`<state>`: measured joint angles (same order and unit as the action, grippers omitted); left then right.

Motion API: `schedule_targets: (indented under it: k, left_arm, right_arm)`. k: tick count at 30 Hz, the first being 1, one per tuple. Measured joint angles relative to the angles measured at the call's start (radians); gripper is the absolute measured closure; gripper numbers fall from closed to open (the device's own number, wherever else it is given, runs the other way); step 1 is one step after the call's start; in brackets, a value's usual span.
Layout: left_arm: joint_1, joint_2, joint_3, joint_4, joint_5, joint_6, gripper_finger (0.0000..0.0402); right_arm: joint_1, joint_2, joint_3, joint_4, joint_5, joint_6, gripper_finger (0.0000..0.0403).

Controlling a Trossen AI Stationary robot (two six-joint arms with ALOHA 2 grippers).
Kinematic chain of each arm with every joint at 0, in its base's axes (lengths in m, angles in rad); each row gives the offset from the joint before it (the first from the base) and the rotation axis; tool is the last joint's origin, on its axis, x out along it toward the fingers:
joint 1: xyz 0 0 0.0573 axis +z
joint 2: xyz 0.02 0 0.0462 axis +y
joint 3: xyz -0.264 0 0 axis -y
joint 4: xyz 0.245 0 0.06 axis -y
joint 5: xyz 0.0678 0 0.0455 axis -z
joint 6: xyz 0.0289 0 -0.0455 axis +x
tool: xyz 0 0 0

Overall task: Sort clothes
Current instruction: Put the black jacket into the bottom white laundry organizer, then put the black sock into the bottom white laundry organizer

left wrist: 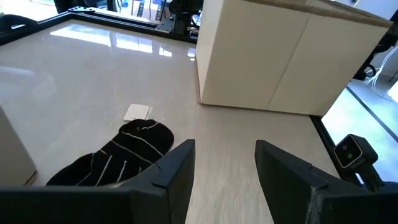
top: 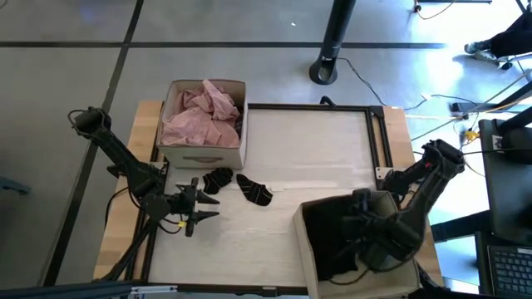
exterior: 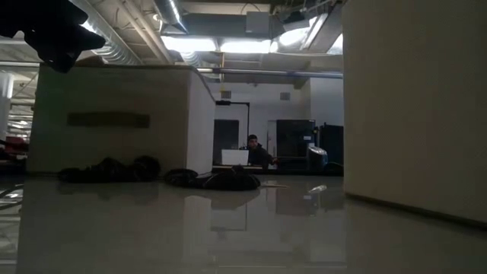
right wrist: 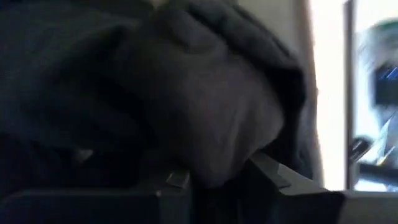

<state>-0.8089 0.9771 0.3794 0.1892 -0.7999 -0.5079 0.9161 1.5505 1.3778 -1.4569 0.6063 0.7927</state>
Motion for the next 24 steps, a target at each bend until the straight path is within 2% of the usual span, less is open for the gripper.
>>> schedule_targets:
  k: [3,7,12,15,18,21,24]
  left_arm:
    - [0.0,0.0,0.0,0.0,0.0,0.0,0.0243]
    - [0.0,0.0,0.0,0.0,0.002,0.0,0.0243]
    - [-0.001,0.0,0.0,-0.007,0.008,-0.01,0.0243]
    - [-0.001,0.0,0.0,-0.009,0.008,-0.01,0.0243]
    - [-0.001,0.0,0.0,-0.026,0.008,-0.013,0.0243]
    - [-0.001,0.0,0.0,-0.031,0.008,-0.016,0.0243]
    - [-0.001,0.0,0.0,-0.031,0.008,-0.019,0.0243]
  right_arm:
    - [-0.052,0.0,-0.031,0.016,-0.116,0.007,0.0289]
    - [-0.108,0.0,-0.003,0.006,-0.25,-0.048,0.024]
    - [-0.215,-0.005,0.157,-0.06,-0.458,-0.122,0.0177]
    - [-0.288,-0.005,0.28,-0.085,-0.519,-0.152,0.0154]
    - [-0.351,-0.005,0.383,-0.076,-0.465,-0.245,0.0143]
    - [-0.412,-0.006,0.434,-0.006,-0.307,-0.367,0.0142]
    - [-0.483,-0.002,0.433,0.138,-0.177,-0.525,0.0144]
